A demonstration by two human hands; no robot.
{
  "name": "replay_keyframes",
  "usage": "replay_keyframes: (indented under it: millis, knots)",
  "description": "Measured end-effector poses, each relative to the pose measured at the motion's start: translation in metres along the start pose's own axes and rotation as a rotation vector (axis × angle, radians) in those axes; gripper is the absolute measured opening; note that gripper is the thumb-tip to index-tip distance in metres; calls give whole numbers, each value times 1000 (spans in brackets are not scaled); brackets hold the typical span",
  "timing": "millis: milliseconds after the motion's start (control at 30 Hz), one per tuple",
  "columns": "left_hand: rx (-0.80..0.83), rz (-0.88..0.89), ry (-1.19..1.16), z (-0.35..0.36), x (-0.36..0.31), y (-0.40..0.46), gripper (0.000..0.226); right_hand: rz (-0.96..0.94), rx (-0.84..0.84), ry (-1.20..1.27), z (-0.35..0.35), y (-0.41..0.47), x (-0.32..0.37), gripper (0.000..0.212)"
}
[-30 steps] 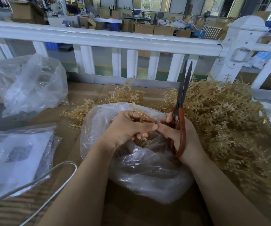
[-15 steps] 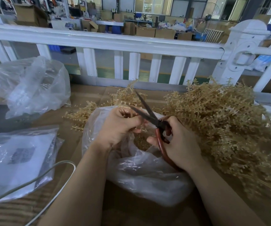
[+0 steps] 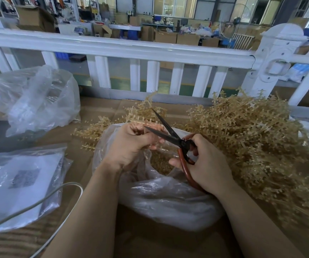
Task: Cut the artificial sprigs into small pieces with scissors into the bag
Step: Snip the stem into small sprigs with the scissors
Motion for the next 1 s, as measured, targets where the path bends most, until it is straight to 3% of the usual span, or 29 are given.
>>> replay_keyframes:
  millis: [500, 1000]
  knots:
    - [30, -20, -58, 1, 0, 0, 12, -16, -2, 16, -3, -1, 6, 65]
    - [29, -31, -23, -1, 4, 1, 4, 3, -98, 14, -15, -1, 12, 79]
Point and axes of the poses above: each hand's wrist, its own y-axis towards the middle knuckle, its own z-axis out of the palm, x = y × z, the point moved 9 cm from there along y, towards the middle knuckle, and after that the axes turned 15 degrees about -x, right-handed, at the moved point
